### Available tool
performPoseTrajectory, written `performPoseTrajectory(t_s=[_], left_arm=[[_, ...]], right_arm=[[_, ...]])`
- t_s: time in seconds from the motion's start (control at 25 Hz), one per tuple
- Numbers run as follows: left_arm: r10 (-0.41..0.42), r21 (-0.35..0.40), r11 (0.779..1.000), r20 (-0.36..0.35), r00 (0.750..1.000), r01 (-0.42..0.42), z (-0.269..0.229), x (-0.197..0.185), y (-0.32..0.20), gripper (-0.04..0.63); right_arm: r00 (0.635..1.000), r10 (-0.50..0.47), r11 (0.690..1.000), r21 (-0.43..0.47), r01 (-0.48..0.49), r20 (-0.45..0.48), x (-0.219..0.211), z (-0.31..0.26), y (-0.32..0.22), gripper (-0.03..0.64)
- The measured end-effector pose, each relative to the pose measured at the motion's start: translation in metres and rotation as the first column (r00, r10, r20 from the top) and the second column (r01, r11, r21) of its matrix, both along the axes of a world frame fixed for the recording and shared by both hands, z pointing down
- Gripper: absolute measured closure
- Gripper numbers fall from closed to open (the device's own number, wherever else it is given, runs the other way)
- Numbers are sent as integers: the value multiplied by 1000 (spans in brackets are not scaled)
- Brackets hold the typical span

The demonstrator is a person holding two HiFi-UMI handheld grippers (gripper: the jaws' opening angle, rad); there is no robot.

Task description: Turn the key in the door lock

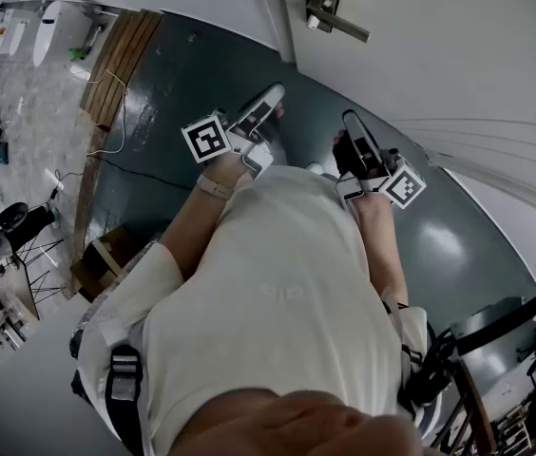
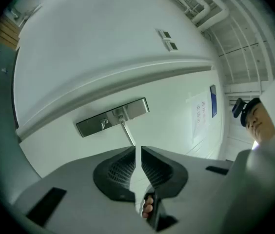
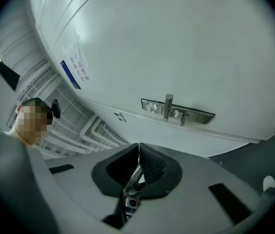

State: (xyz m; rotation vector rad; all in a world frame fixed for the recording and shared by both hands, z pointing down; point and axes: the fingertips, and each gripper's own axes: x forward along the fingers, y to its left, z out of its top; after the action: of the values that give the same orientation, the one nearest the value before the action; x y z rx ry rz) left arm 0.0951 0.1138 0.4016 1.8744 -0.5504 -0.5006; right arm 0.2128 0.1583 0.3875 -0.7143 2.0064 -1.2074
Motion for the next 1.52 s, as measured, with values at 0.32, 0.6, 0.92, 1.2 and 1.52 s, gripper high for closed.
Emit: performPoseTrajectory(t_s=[0.32,0.6,0.92,1.2,1.52], left_arm=[[123,-65,991,29,992,-121,19,-13,-60,557],[257,-54,966,57,965,-254,54,-20,-142,529],[329,-85,944,173,928,-319,73,18,-189,461],[252,-57,968,271,929,-246,91,44,-206,460],[180,-40,984,238,954,-175,98,56,-211,511]], right_arm=[[996,85,995,-40,-86,-33,-24,-1,-56,595],[978,191,978,-68,-197,-89,-63,11,-127,595],[945,289,945,-114,-308,-153,-57,11,-144,595],[936,306,933,-139,-331,-176,-36,21,-140,595],[942,276,942,-143,-305,-191,-25,33,-148,595]])
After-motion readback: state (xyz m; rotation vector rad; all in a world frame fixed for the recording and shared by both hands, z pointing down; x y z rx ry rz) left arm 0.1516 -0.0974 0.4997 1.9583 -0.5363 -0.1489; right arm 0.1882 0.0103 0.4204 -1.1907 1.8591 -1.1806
